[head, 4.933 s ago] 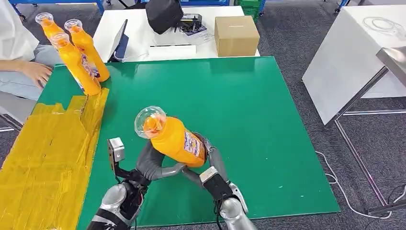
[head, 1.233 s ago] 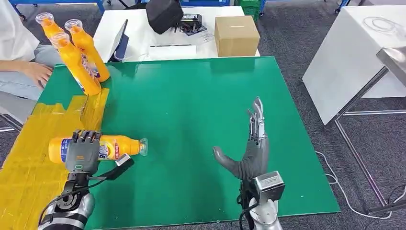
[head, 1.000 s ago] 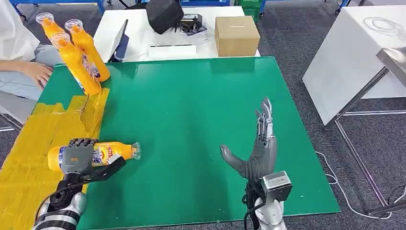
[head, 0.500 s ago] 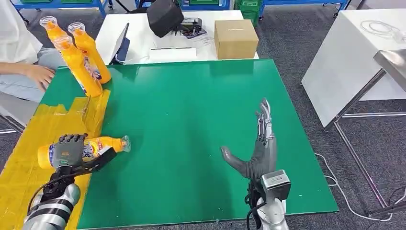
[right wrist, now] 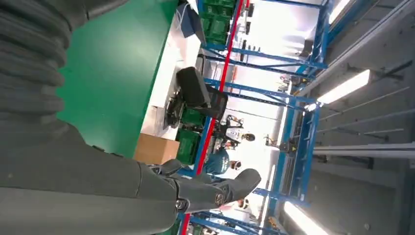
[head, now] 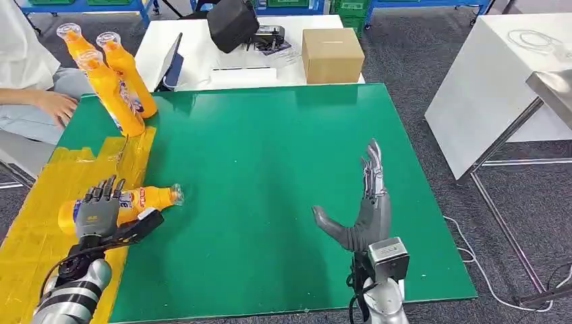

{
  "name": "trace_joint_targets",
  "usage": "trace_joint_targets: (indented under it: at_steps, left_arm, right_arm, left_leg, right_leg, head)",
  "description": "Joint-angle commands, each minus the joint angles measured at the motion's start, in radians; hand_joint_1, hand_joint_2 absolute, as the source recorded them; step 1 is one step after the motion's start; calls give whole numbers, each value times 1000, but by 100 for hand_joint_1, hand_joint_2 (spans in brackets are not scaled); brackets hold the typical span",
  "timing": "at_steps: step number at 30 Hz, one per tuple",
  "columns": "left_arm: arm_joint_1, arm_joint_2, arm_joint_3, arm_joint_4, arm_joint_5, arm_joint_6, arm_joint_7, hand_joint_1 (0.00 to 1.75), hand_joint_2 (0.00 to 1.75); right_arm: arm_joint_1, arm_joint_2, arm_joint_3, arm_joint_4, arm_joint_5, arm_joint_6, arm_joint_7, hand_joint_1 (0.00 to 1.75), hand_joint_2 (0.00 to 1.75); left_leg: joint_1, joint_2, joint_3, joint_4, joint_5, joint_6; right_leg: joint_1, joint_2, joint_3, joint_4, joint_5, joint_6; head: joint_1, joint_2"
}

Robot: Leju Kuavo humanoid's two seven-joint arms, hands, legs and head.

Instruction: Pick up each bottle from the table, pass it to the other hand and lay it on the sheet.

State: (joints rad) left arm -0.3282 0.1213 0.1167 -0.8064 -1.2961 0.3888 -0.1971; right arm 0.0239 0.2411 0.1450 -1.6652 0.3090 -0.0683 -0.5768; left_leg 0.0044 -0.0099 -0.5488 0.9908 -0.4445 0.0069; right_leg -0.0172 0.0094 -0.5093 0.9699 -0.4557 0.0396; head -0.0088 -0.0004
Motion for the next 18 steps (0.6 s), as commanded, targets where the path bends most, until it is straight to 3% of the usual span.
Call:
trace_joint_targets:
  at_steps: [1, 2, 6, 7, 18]
  left_arm:
    - [170, -66, 32, -248, 248, -61, -212, 0, 175]
    - [190, -70, 29, -283, 249, -64, -209, 0, 175]
    - [330, -195, 49, -695, 685, -253, -455, 0, 175]
    - [345, -203, 45, -739, 685, -265, -442, 0, 175]
    - [344, -203, 43, -744, 676, -270, -422, 0, 175]
  right_arm:
    - [-34, -9, -41, 66, -1, 20, 13, 0, 175]
    - [-34, -8, -42, 68, -1, 20, 13, 0, 175]
    - [-40, -5, -35, 77, -20, 52, 28, 0, 175]
    - [-40, -3, -34, 76, -20, 52, 28, 0, 175]
    - [-39, -3, -33, 75, -20, 52, 29, 0, 175]
  left_leg:
    - [0, 3, 0, -1, 0, 0]
    - [1, 4, -1, -1, 0, 0]
    - [2, 3, -4, 1, -1, 1]
    - [2, 2, -7, 2, -1, 1]
    - [1, 1, -12, 1, 0, 0]
  right_leg:
    - [0, 1, 0, -2, 1, -1]
    - [1, 2, -1, -2, 1, -1]
    - [1, 1, -4, -2, 1, -1]
    - [1, 0, -7, -1, 0, 0]
    - [1, 0, -12, -1, 0, -1]
  head:
    - [0, 0]
    - [0, 0]
    - [0, 0]
    - [0, 0]
    - [0, 0]
